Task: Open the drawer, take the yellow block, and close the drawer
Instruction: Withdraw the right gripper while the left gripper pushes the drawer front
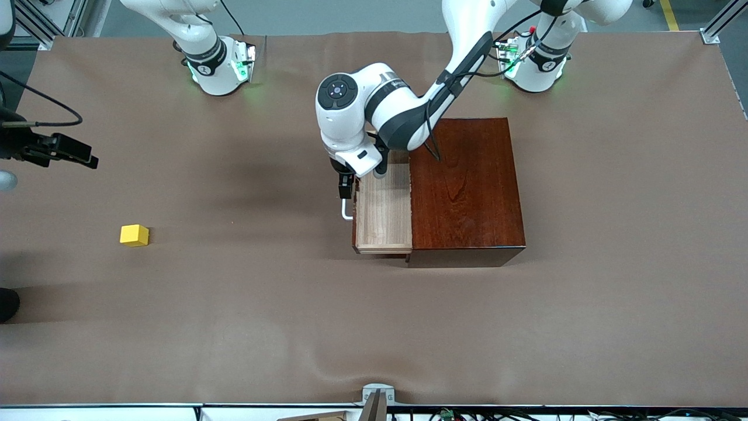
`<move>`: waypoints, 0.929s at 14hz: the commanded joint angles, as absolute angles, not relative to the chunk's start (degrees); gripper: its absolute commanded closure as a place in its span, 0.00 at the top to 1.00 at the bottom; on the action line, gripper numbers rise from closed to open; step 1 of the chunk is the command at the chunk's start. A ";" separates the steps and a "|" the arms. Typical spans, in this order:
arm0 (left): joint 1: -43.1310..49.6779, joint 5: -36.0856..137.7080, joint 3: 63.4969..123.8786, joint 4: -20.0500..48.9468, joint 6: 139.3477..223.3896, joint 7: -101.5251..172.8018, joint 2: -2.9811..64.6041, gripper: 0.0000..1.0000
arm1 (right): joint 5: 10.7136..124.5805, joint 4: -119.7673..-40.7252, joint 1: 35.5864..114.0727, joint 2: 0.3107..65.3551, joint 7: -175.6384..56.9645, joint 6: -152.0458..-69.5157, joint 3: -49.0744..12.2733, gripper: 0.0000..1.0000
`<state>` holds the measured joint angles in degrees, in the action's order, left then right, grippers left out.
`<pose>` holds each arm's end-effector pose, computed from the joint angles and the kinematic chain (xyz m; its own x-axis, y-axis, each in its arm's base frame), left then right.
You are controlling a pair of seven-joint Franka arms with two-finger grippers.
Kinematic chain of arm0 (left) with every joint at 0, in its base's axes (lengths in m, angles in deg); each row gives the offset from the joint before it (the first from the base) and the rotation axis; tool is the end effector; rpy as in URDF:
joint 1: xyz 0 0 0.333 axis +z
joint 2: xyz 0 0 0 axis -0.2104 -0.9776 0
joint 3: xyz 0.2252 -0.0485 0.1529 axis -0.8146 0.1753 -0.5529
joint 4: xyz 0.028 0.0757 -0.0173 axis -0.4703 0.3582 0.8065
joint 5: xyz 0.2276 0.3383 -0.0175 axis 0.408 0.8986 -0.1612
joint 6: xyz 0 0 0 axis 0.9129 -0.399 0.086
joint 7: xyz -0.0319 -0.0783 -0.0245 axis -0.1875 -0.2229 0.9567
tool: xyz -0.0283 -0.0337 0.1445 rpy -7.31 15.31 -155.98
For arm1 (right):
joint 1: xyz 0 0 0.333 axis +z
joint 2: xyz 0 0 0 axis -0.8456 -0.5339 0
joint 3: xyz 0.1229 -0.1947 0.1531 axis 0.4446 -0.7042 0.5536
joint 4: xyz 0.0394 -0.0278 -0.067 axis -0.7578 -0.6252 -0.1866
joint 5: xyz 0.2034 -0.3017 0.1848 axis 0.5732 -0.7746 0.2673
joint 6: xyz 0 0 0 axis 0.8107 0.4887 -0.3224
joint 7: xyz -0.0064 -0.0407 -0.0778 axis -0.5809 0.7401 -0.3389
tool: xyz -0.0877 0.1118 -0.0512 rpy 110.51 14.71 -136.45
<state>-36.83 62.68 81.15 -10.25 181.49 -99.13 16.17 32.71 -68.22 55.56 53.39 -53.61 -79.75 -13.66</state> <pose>0.4366 -0.5874 0.2495 0.0577 0.9975 -0.0406 0.9983 -0.0574 0.0084 0.5691 -0.0230 0.5307 0.9938 -0.0588 -0.0945 -0.0621 -0.9975 -0.0331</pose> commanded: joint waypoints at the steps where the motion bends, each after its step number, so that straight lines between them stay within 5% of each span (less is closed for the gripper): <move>1: -37.60 63.14 78.97 -11.88 180.13 -98.10 15.74 1.00 | 32.12 -69.81 56.06 56.47 -52.81 -81.19 -14.09 1.00; 13: -37.25 65.87 78.61 -11.79 183.03 -98.36 15.48 1.00 | 29.83 -70.17 58.70 56.56 -52.63 -82.00 -16.38 1.00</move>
<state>-37.29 63.92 79.62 -10.59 182.96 -99.03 16.16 30.72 -69.21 57.51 55.27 -53.60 -82.22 -15.68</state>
